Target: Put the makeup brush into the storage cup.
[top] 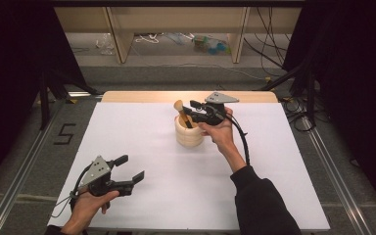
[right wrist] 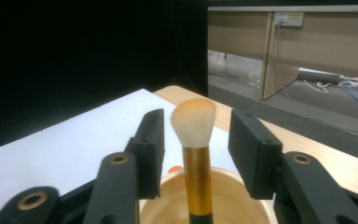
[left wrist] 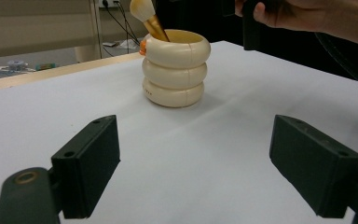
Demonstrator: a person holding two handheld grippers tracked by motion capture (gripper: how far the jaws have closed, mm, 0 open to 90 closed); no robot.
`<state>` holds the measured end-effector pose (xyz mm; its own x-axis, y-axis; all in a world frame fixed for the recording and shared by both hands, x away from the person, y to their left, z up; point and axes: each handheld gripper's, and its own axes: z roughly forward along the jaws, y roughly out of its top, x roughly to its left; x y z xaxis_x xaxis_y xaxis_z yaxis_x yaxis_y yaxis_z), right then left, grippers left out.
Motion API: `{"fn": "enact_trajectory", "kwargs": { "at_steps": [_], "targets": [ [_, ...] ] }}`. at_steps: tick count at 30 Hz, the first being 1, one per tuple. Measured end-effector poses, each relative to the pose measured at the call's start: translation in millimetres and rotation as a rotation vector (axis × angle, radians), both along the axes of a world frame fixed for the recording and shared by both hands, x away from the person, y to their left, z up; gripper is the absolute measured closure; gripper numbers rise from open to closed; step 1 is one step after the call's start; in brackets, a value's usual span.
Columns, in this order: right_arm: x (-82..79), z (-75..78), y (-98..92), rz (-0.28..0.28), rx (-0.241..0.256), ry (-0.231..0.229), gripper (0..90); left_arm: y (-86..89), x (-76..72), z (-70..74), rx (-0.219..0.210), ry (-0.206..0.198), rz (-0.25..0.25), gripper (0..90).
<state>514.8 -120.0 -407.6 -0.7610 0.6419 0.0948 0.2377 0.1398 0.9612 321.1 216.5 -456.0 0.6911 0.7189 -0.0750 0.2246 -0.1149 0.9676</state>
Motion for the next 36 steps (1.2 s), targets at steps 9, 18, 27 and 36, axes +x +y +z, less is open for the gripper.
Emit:
{"fn": "enact_trajectory", "kwargs": {
  "at_steps": [9,18,27,36],
  "targets": [
    [-14.5,9.6,-6.3,-0.013,-0.048,0.017,41.5,-0.2,0.2,0.2,0.001,-0.001,0.0,16.0],
    [-35.1,17.4,-16.3,-0.007,-0.107,0.011,33.9,1.0,0.6,0.4,-0.001,-0.007,0.001,16.0],
    [-60.1,21.4,-33.5,-0.008,-0.129,0.026,29.9,0.4,0.0,0.9,-0.008,-0.004,0.005,15.9],
    [-76.8,20.2,-47.4,-0.008,-0.118,0.03,26.1,0.0,0.3,1.8,-0.003,-0.015,-0.002,16.0]
  ]
}}
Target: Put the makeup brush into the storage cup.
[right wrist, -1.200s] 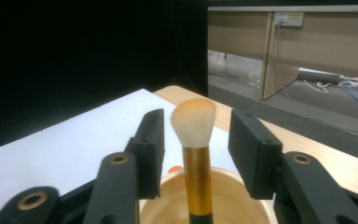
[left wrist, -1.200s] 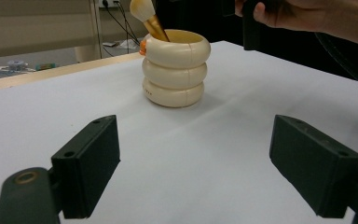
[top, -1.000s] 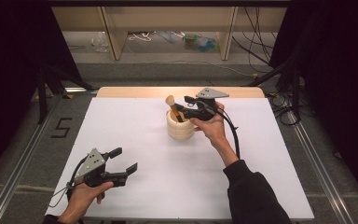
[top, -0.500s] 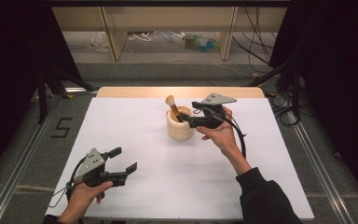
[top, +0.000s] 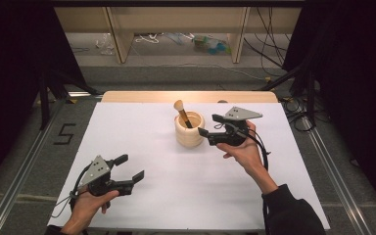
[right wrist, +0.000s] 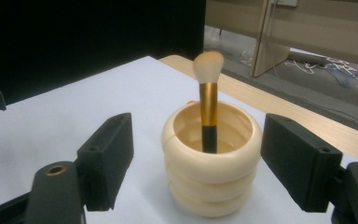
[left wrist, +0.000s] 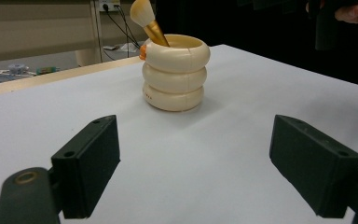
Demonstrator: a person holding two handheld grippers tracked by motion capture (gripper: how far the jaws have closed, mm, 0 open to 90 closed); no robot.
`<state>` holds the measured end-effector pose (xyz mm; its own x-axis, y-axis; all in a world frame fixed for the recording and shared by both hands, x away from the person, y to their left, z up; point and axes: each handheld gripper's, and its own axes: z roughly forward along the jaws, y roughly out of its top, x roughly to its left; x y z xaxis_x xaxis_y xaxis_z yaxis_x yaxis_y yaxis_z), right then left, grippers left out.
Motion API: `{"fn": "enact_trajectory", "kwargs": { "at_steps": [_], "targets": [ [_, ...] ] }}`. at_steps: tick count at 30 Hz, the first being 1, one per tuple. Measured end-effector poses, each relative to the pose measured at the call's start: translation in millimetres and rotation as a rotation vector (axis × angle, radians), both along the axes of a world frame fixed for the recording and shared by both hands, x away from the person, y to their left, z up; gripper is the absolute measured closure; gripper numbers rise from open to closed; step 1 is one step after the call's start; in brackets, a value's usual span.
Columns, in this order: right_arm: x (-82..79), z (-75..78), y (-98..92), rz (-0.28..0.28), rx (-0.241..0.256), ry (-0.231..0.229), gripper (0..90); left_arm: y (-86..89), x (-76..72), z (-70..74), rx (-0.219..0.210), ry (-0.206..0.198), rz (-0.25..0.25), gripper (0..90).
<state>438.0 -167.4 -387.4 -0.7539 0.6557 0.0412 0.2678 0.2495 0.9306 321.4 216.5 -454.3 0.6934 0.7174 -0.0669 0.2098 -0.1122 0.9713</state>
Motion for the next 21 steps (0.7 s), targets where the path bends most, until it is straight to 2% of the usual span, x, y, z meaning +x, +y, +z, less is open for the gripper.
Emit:
{"fn": "enact_trajectory", "kwargs": {
  "at_steps": [8,10,15,16,21],
  "targets": [
    [-8.6,3.8,-1.4,0.004,0.006,-0.007,24.3,0.8,-0.2,0.1,0.001,-0.004,0.001,16.0],
    [-10.6,3.8,-1.2,0.016,0.023,-0.013,24.2,0.8,-0.4,0.3,0.001,-0.004,0.001,16.0],
    [-15.4,2.3,-6.6,0.005,0.007,-0.016,23.7,-0.6,-0.9,0.2,-0.005,0.004,0.005,15.9],
    [-16.3,0.9,-7.3,0.011,0.018,-0.011,23.6,-0.4,-1.1,0.5,-0.001,-0.001,0.002,16.0],
    [-23.6,-1.2,-12.0,0.005,-0.007,-0.008,22.0,0.9,-0.4,0.5,0.003,-0.007,0.001,16.0]
  ]
}}
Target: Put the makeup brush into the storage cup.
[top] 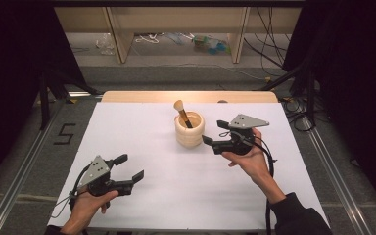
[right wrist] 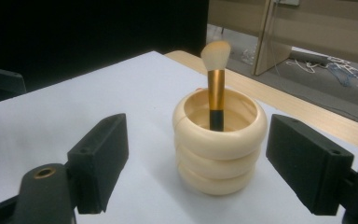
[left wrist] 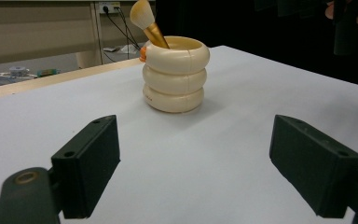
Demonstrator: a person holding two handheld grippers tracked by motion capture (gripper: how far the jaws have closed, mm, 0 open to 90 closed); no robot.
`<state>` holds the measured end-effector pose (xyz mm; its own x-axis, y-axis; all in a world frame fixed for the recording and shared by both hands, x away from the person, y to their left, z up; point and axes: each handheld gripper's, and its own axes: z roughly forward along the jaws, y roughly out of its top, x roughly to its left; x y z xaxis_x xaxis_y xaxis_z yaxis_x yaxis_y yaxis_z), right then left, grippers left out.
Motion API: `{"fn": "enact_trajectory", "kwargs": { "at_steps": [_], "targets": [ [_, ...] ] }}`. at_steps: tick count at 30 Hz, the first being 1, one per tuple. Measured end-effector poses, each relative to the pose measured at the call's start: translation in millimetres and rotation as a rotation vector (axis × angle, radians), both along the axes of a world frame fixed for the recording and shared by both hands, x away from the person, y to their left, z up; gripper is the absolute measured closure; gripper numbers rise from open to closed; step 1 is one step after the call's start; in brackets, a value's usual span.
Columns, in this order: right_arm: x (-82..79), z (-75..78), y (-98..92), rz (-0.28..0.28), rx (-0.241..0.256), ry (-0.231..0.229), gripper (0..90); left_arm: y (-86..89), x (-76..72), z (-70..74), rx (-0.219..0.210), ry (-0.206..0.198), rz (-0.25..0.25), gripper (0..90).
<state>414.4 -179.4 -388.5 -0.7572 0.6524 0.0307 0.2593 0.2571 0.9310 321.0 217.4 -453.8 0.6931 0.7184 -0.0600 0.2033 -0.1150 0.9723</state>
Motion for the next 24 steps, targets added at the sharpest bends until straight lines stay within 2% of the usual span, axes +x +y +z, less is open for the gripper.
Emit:
{"fn": "enact_trajectory", "kwargs": {
  "at_steps": [2,5,8,13,17,20,23,24],
  "targets": [
    [-2.8,-0.8,-0.7,0.01,0.018,0.0,21.0,-0.4,0.0,0.4,0.0,-0.001,0.0,16.0],
    [-7.6,-2.5,-2.9,0.008,0.02,-0.005,19.1,-1.2,-0.4,0.6,-0.001,0.0,-0.001,16.0],
    [-12.7,-3.6,-7.3,0.009,0.0,0.004,16.4,-1.0,-0.2,0.4,-0.001,0.001,0.0,16.0],
    [-19.7,-7.2,-13.6,0.01,0.023,-0.006,16.6,-1.3,0.1,0.2,-0.017,-0.003,-0.004,16.0],
    [-23.9,-7.8,-17.5,0.008,0.009,0.007,16.4,-1.1,0.4,0.5,-0.008,-0.008,-0.005,16.0],
    [-27.8,-7.7,-19.2,0.008,0.036,-0.009,17.1,-1.2,0.4,0.6,-0.011,-0.01,-0.007,15.9],
    [-32.5,-9.3,-22.1,0.006,0.023,-0.003,17.1,-1.0,-0.6,0.8,-0.012,0.001,0.003,16.0],
    [-33.8,-9.7,-23.6,0.006,0.018,0.004,17.2,-0.1,0.1,1.1,0.0,-0.008,0.001,16.0]
  ]
}}
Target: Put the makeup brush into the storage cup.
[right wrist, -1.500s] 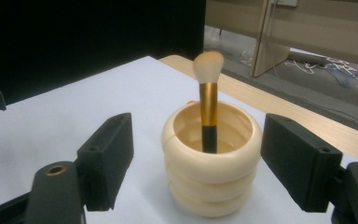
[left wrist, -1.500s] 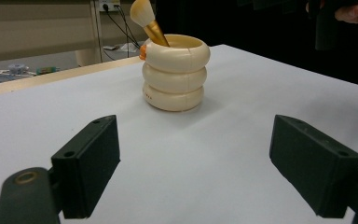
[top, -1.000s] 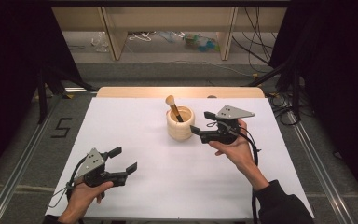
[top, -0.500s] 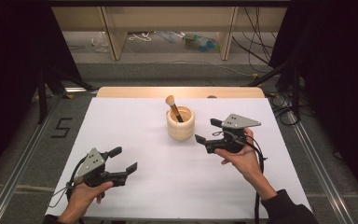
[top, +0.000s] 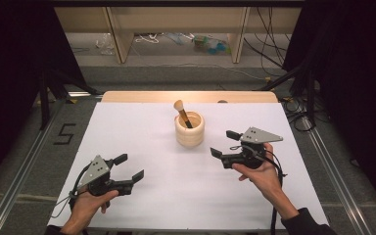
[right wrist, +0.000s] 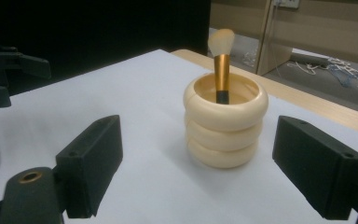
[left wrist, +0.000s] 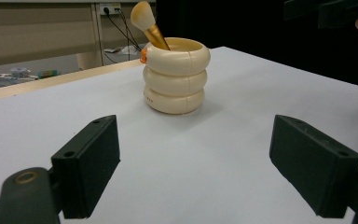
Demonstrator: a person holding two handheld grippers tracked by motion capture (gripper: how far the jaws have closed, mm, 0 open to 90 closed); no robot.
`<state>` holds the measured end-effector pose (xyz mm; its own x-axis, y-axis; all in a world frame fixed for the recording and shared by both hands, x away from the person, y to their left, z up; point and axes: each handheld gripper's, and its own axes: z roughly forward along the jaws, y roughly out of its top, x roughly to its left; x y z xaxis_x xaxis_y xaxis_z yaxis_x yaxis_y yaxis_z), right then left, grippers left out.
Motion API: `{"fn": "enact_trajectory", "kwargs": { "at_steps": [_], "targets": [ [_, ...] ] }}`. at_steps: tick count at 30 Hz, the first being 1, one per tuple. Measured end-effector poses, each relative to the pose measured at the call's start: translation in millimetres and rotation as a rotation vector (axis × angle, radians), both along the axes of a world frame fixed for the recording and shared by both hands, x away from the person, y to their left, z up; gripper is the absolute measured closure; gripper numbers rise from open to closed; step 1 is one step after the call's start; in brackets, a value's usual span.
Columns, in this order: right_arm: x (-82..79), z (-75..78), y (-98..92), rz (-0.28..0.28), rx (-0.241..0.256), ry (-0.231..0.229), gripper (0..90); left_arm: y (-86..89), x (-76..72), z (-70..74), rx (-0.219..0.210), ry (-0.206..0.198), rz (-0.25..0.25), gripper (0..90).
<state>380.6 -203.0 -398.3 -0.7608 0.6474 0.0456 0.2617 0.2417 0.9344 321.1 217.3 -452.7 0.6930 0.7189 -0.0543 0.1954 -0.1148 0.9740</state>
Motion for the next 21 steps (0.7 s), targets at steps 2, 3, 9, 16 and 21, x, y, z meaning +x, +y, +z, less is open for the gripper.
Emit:
{"fn": "enact_trajectory", "kwargs": {
  "at_steps": [2,3,9,16,21],
  "targets": [
    [-1.8,-2.2,-2.2,-0.002,0.0,0.005,17.2,-0.5,-0.6,-0.1,-0.005,0.006,0.0,15.9],
    [-2.2,-4.0,-2.7,-0.001,0.013,-0.001,17.3,-0.2,-0.3,0.0,0.0,0.0,-0.002,16.0],
    [-8.6,-8.4,-7.3,0.0,0.016,0.012,17.6,-0.6,0.6,-0.8,-0.014,0.002,-0.002,16.0],
    [-15.3,-12.2,-15.8,-0.018,0.017,0.02,17.6,-0.7,0.1,-0.4,-0.009,0.004,0.001,16.0],
    [-19.2,-14.5,-22.9,-0.028,0.013,0.028,17.5,-0.8,0.1,-0.6,-0.01,0.003,-0.001,16.0]
  ]
}}
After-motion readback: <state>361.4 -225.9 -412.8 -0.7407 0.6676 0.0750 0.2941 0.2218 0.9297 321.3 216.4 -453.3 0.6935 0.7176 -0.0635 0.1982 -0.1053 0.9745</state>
